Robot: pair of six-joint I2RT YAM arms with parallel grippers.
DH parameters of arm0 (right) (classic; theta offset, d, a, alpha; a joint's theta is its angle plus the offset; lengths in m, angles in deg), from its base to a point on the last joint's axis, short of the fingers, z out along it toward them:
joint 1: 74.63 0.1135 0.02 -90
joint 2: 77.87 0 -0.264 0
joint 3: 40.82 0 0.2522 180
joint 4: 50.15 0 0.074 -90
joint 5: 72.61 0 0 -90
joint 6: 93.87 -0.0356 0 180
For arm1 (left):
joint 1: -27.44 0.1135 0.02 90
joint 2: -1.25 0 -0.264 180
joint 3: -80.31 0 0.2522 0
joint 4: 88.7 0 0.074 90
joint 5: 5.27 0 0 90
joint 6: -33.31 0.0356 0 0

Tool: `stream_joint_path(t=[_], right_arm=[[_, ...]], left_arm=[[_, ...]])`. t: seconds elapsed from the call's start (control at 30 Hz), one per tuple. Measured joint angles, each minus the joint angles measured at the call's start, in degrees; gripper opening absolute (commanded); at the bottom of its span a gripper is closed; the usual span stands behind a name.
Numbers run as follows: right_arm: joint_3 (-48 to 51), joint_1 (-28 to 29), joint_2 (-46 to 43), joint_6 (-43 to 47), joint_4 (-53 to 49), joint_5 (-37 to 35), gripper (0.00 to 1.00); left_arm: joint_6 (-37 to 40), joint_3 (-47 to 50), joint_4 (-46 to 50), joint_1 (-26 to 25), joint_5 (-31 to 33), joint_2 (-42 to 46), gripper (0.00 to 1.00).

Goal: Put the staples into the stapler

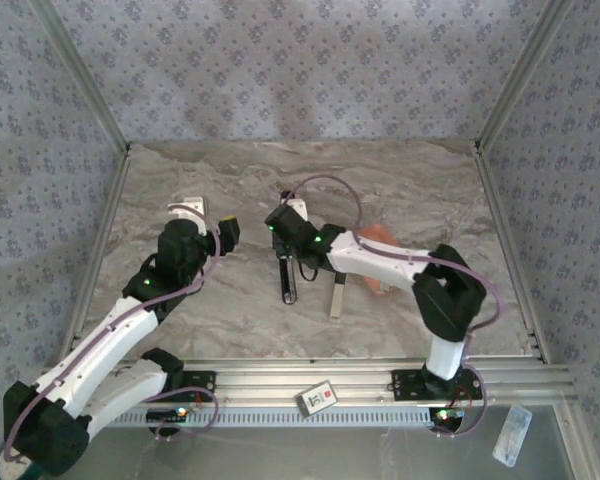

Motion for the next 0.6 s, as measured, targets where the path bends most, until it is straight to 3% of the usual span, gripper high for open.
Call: stream_joint_path(t=[0.23,0.6], right_arm=[[-11.2,-1.6,10.8,-1.4,-7.1,0.5,0.0],[-20.5,-8.0,21.0,-4.3,-12.1,2.9,0.01]], left_arm=[[-1.8,2.6,1.5,1.5,0.3,0.2,0.84],[-3.2,4.1,1.6,4.0,-0.5,-0.5,0.84]])
